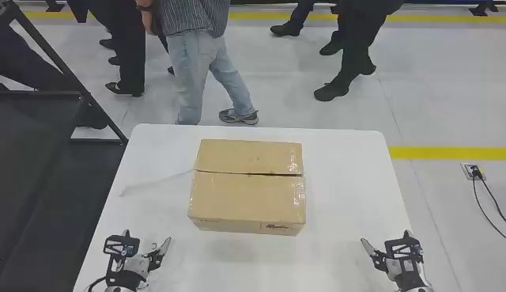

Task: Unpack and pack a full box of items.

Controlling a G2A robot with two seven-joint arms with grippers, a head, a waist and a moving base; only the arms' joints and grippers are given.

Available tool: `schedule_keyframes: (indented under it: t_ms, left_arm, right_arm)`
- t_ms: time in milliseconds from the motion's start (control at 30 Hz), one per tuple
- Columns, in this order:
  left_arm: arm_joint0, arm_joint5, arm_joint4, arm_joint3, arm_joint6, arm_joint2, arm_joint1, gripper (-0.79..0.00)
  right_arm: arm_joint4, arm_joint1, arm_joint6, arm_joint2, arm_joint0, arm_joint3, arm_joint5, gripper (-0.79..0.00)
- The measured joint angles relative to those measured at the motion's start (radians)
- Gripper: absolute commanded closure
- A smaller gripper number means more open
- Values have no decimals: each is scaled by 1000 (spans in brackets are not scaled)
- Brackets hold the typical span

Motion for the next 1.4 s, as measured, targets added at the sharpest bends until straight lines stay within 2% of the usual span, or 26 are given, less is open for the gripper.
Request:
schedule_keyframes:
  t_ms: [67, 167, 367, 700, 833, 1200, 1400]
  left_arm:
    - [0, -5, 1, -1, 4, 2, 0, -785]
    - [1, -63, 9, 1, 42, -5, 3, -785]
    - [-7, -69, -24, -59, 68, -33, 1, -785]
    - [-36, -134, -52, -166, 36, -121, 6, -785]
    - [-28, -158, -56, -192, 24, -136, 8, -785]
    - [-29, -158, -60, -190, 25, -134, 7, -785]
    - [-91, -205, -215, -191, -32, -127, 4, -785]
  right_arm:
    - [0, 0, -1, -1, 1, -1, -4, -785]
    - [-13, 1, -1, -7, 7, -10, -44, -785]
    - [-54, 3, 16, -7, 13, -113, -103, -785]
    - [-31, 3, 180, -18, 125, -271, -153, -785]
    - [-23, 3, 252, -33, 173, -279, -161, -785]
    - [-23, 2, 252, -34, 173, -279, -161, -785]
    - [168, 3, 236, -40, 210, -247, -309, -785]
